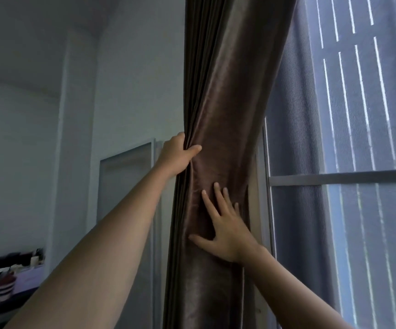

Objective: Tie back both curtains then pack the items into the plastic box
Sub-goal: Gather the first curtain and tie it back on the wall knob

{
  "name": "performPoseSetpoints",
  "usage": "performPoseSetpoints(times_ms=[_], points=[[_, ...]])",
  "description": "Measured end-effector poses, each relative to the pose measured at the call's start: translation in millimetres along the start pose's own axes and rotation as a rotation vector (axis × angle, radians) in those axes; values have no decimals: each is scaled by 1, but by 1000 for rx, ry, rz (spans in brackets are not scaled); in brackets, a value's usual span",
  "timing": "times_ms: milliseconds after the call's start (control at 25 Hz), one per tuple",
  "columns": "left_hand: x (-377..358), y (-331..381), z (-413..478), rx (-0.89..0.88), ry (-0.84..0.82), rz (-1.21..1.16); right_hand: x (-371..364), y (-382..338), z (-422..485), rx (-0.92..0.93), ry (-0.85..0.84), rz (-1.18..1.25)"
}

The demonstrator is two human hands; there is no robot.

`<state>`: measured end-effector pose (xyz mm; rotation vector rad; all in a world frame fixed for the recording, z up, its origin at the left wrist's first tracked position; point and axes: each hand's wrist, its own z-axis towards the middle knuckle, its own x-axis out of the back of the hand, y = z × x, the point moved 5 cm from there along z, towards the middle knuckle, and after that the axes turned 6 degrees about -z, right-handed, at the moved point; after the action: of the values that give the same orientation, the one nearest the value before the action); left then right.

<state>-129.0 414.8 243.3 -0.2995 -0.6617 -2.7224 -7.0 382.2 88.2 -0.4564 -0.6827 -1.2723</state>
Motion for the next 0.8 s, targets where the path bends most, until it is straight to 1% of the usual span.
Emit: performPoseSetpoints(times_ms=[80, 120, 200, 240, 320, 400, 440, 520, 640, 800], points=[[-4, 0, -7, -15, 8, 3, 3, 2, -11, 22, -74, 2], [-5, 4, -12, -45, 38, -3, 9, 3, -19, 25, -71, 49], [-5, 21, -27, -138, 128, 9, 30, 7, -38, 11, 50, 161], [-4, 32, -35, -197, 168, 92, 44, 11, -47, 1, 140, 155], [-10, 62, -50, -365, 191, 371, 77, 21, -65, -31, 283, 35], [-21, 98, -54, -522, 134, 556, 111, 30, -79, -75, 350, -77], [-26, 120, -53, -561, 101, 578, 132, 35, -88, -105, 375, -114], [-35, 166, -56, -576, 64, 545, 171, 47, -114, -162, 402, -167], [-54, 238, -74, -647, 67, 445, 225, 66, -166, -210, 398, -312], [-95, 335, -116, -740, 35, 141, 310, 94, -258, -282, 415, -500]])
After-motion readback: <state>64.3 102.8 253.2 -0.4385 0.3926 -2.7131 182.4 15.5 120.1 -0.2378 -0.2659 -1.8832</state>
